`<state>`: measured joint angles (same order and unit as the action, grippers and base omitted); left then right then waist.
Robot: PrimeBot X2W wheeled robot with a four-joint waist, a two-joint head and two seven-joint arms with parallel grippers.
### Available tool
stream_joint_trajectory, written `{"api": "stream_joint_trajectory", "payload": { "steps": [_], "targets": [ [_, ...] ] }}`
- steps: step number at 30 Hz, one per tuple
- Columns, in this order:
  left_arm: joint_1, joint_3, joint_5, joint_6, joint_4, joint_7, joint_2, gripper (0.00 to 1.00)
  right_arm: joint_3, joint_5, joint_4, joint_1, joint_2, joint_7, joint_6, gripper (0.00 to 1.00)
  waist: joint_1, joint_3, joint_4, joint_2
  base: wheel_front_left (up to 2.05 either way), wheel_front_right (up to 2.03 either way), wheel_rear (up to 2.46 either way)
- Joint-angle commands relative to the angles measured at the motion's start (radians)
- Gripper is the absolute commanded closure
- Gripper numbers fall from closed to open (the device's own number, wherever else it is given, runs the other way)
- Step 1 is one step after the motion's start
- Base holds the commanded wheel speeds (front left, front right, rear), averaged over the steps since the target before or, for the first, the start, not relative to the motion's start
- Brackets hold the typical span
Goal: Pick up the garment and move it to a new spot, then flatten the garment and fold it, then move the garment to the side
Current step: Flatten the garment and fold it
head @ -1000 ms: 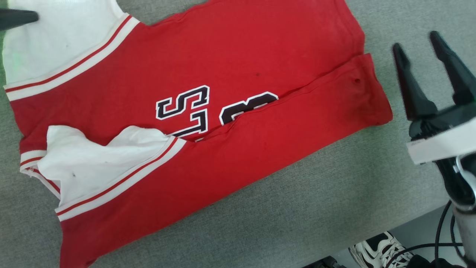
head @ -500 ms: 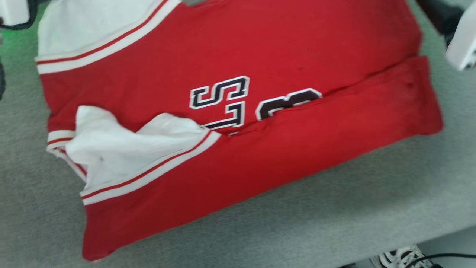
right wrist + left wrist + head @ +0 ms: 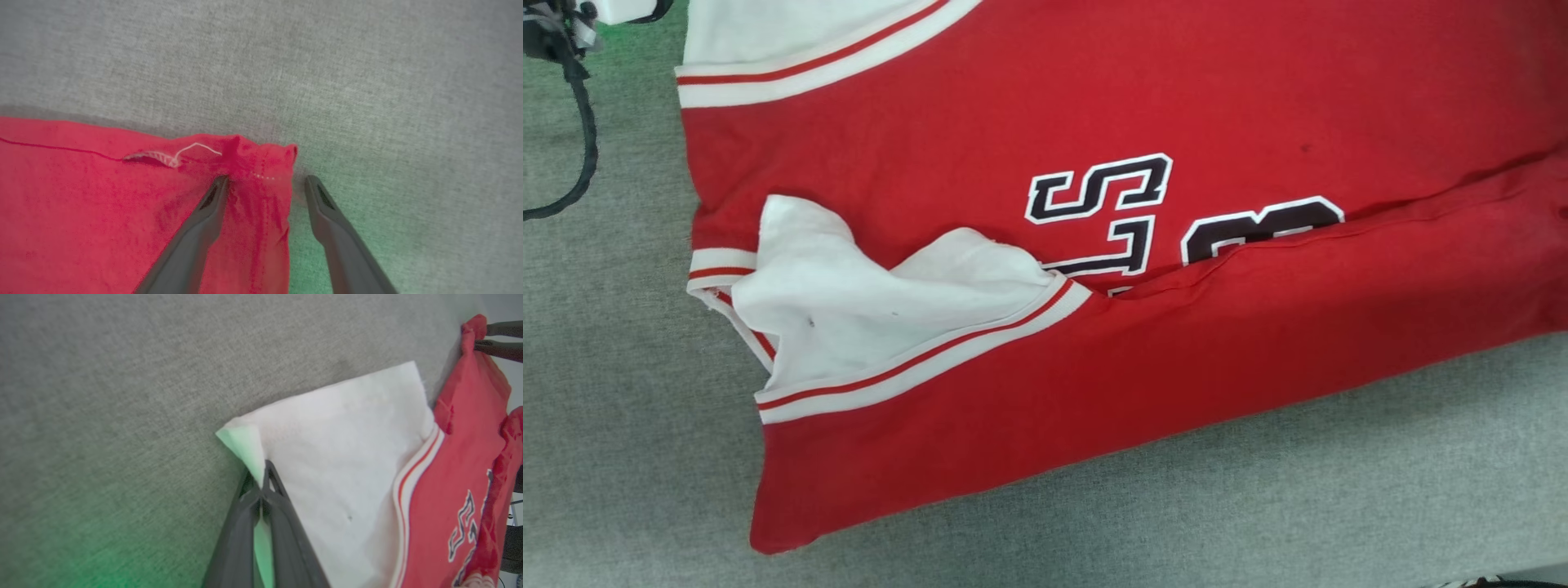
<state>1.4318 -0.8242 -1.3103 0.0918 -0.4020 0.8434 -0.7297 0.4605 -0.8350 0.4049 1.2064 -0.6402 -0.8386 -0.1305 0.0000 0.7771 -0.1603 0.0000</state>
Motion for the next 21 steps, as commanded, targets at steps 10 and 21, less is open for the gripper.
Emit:
{"api": "stream_joint_trajectory", "payload": {
  "steps": [10, 21],
  "targets": [
    [-0.084, 0.010, -0.012, 0.033, -0.020, -0.162, 0.060, 1.00, 0.024, -0.054, -0.013, -0.066, -0.061, 0.162, 0.000, 1.00, 0.0000, -0.102, 0.058, 0.0000, 0.00, 0.00, 0.00],
    [-0.306, 0.000, -0.044, 0.040, 0.230, -0.387, -0.010, 1.00, -0.001, -0.117, -0.156, -0.302, -0.203, 0.239, 0.000, 1.00, 0.0000, -0.265, 0.122, 0.0000, 0.00, 0.00, 0.00]
  ]
}}
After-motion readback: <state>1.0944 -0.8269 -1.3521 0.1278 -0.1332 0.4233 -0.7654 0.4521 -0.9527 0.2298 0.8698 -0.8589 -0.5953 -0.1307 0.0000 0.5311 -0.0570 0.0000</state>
